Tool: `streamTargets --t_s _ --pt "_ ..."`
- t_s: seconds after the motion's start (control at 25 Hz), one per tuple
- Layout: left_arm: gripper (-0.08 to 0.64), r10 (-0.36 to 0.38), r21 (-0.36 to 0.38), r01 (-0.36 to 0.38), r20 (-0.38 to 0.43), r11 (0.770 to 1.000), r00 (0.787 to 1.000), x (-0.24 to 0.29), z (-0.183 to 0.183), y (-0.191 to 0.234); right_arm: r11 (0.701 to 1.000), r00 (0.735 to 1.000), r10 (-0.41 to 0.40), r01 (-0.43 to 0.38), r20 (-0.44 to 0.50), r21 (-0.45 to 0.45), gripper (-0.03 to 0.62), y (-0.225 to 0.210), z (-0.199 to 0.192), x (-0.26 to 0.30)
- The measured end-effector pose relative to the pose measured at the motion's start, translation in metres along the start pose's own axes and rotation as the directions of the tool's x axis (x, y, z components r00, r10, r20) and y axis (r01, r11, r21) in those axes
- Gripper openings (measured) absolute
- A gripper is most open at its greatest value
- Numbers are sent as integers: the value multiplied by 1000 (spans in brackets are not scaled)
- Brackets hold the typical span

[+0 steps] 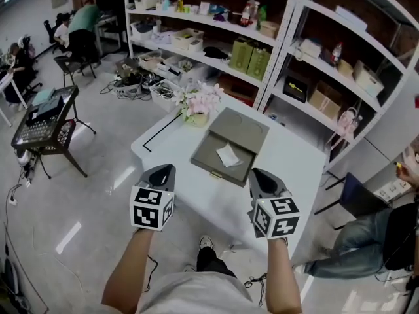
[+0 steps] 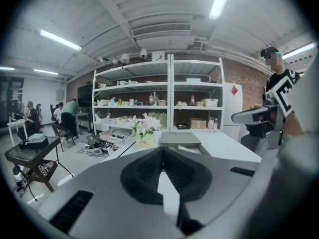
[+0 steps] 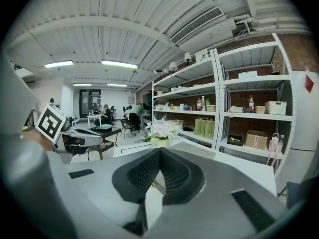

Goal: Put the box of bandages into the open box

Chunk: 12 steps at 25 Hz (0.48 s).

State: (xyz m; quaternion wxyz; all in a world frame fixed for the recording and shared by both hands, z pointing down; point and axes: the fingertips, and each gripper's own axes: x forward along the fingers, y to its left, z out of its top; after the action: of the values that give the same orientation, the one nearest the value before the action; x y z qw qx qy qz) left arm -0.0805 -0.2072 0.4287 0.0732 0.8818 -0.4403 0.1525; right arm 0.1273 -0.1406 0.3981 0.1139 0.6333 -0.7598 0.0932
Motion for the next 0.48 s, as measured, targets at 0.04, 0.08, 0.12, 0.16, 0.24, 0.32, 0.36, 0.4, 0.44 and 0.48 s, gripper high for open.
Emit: streamTargets --t_s 0.04,0.08,0.12,0.16,0.24,0.32,0.36,0.4,0.44,0.48 --pt "2 -2 0 2 1 1000 1000 -2 -1 -1 1000 1000 3 -3 6 -2 5 2 0 -2" --pt "2 -3 0 3 1 1000 1000 -3 -1 -2 1000 1000 5 -5 9 -3 5 4 0 -4" --pt "2 -4 0 4 1 1000 1000 -5 -2 -3 1000 1000 7 -7 11 -4 5 6 0 -6" --pt "2 -5 1 5 1 1000 1000 -7 -3 -4 1000 1000 8 -8 13 -5 5 8 0 -8" --pt "2 -10 3 10 1 1000 1000 -8 -5 -7 1000 1000 8 -7 15 -5 5 10 -1 -11" --pt "2 -13 5 13 3 1000 1000 -10 -5 -9 1000 1000 8 -8 19 -5 5 11 -1 -13" --pt "2 -13 7 13 4 1000 1000 -10 -4 -10 1000 1000 9 -9 20 -5 5 12 -1 -14" --pt "2 -13 8 13 5 1000 1000 -11 -3 -10 1000 1000 11 -11 20 -5 5 13 -1 -15" --pt "2 -12 9 12 6 1000 1000 -13 -3 -11 1000 1000 12 -12 20 -5 5 14 -1 -15" --pt "2 -11 10 11 6 1000 1000 -14 -3 -12 1000 1000 14 -14 21 -3 5 14 -2 -16"
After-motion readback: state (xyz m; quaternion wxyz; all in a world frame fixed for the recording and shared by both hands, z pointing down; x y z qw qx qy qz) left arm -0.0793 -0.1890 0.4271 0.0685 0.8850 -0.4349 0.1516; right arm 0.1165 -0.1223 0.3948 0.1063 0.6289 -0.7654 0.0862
